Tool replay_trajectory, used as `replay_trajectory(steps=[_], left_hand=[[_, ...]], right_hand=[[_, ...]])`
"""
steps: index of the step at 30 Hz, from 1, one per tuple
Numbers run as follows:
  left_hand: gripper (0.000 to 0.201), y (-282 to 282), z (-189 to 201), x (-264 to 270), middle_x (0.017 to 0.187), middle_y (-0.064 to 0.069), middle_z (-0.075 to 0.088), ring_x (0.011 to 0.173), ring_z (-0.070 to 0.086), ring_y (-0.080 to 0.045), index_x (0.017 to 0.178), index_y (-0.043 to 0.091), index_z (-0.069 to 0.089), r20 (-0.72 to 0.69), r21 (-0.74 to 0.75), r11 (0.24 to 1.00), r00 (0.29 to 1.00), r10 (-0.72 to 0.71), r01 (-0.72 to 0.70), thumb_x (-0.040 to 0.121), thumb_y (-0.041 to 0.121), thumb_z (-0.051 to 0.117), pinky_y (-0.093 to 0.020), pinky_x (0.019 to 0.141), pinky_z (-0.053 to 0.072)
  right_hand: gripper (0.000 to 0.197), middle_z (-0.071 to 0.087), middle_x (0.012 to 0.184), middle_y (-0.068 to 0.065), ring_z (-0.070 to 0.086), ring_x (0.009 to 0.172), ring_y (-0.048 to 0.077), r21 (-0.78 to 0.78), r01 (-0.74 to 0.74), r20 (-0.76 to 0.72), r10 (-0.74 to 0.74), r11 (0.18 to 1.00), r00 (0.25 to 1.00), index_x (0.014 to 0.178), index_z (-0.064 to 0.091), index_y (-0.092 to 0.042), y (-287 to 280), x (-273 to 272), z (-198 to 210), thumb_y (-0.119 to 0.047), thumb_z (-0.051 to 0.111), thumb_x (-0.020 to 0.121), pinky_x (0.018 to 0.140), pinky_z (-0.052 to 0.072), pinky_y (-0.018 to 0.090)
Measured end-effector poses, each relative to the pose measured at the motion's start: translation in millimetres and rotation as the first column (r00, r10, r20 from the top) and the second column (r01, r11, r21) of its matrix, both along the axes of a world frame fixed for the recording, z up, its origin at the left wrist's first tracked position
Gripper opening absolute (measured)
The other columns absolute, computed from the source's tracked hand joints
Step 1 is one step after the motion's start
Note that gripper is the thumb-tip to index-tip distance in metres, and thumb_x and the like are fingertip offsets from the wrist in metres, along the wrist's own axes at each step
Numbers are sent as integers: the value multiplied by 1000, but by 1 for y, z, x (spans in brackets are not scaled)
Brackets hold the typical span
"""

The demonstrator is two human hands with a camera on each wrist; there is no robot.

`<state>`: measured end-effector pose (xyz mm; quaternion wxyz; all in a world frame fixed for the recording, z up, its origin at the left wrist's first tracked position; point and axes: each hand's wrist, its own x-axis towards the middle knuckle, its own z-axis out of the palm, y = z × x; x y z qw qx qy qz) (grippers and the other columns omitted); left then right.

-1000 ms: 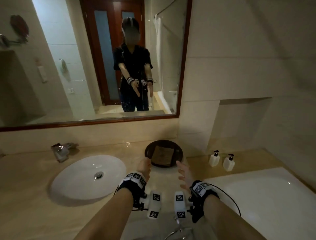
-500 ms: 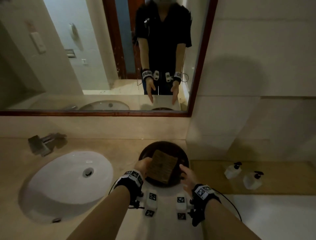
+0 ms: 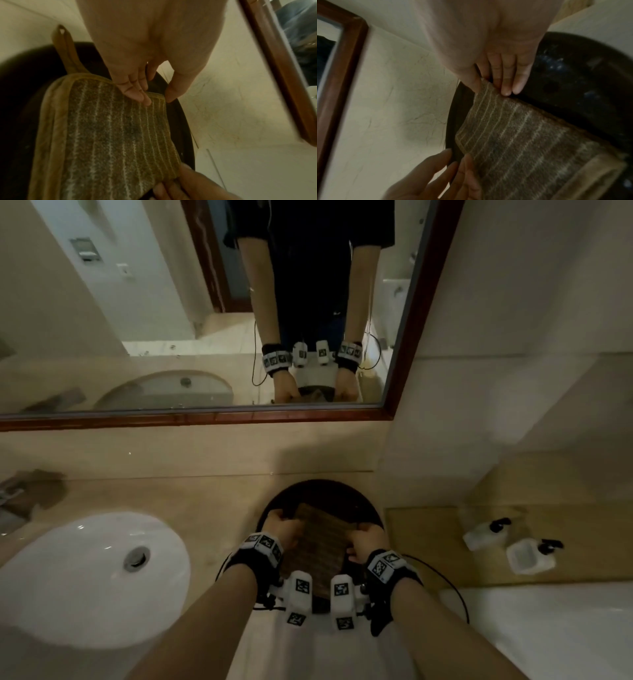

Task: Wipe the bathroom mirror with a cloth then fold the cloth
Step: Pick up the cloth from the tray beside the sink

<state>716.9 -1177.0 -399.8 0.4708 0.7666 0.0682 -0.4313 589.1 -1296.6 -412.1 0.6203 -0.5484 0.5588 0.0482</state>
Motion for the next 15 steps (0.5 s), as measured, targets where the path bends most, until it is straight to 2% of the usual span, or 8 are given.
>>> replay_trajectory(steps=[2, 5, 8, 10, 11, 13, 15], left_hand=[[80, -1, -7, 2, 130, -27, 56, 115, 59, -40, 147, 0, 33, 9, 28, 999, 1000, -27, 27, 79, 9, 75, -43, 86, 53], [70, -5, -15, 6, 127, -25, 58, 108, 62, -37, 145, 4, 39, 6, 72, 996, 998, -56, 56, 85, 6, 73, -34, 72, 52], [69, -9, -16, 10, 122, -25, 62, 106, 64, -36, 142, 1, 45, -11, 83, 990, 993, -113, 114, 82, 9, 78, -36, 69, 55], [65, -10, -13, 11, 120, -25, 63, 104, 65, -37, 139, -1, 49, -9, 77, 986, 989, -148, 148, 82, 10, 78, -35, 67, 55], [60, -10, -13, 13, 116, -24, 65, 100, 65, -35, 137, 0, 51, -3, 67, 984, 986, -165, 165, 83, 9, 77, -35, 67, 54], [43, -9, -6, 14, 94, -16, 68, 83, 64, -28, 126, 1, 60, 25, 38, 980, 980, -196, 195, 85, 5, 74, -33, 69, 53], [28, -3, 5, 12, 76, -10, 64, 67, 61, -22, 112, -2, 64, 53, 14, 975, 974, -221, 220, 85, 1, 72, -27, 58, 52]], right_hand=[[50, 63, 114, 18, 62, 99, 34, -55, -29, -16, 28, 998, 999, 132, 52, -4, 0, 3, -5, -20, 65, 87, 89, 53, 48], [46, 64, 113, 15, 62, 101, 33, -119, -81, -56, 74, 990, 996, 124, 59, -10, 0, 5, -10, -28, 69, 82, 89, 53, 44], [26, 64, 99, 9, 62, 95, 31, -158, -97, -58, 88, 983, 994, 106, 62, -19, 1, 7, -11, -25, 70, 81, 85, 54, 41], [16, 62, 90, 6, 61, 89, 29, -176, -89, -31, 85, 980, 996, 91, 58, -23, 1, 7, -9, -22, 70, 81, 81, 55, 39], [15, 62, 89, 5, 62, 87, 28, -184, -90, -14, 89, 979, 996, 88, 58, -24, 2, 6, -6, -21, 70, 80, 78, 55, 37], [16, 64, 89, 7, 62, 81, 26, -184, -110, 18, 115, 977, 993, 88, 57, -25, 3, 3, 2, -19, 70, 81, 66, 54, 33], [16, 65, 88, 10, 62, 71, 24, -170, -121, 58, 133, 978, 989, 92, 57, -20, 5, -2, 13, -16, 69, 83, 55, 49, 29]])
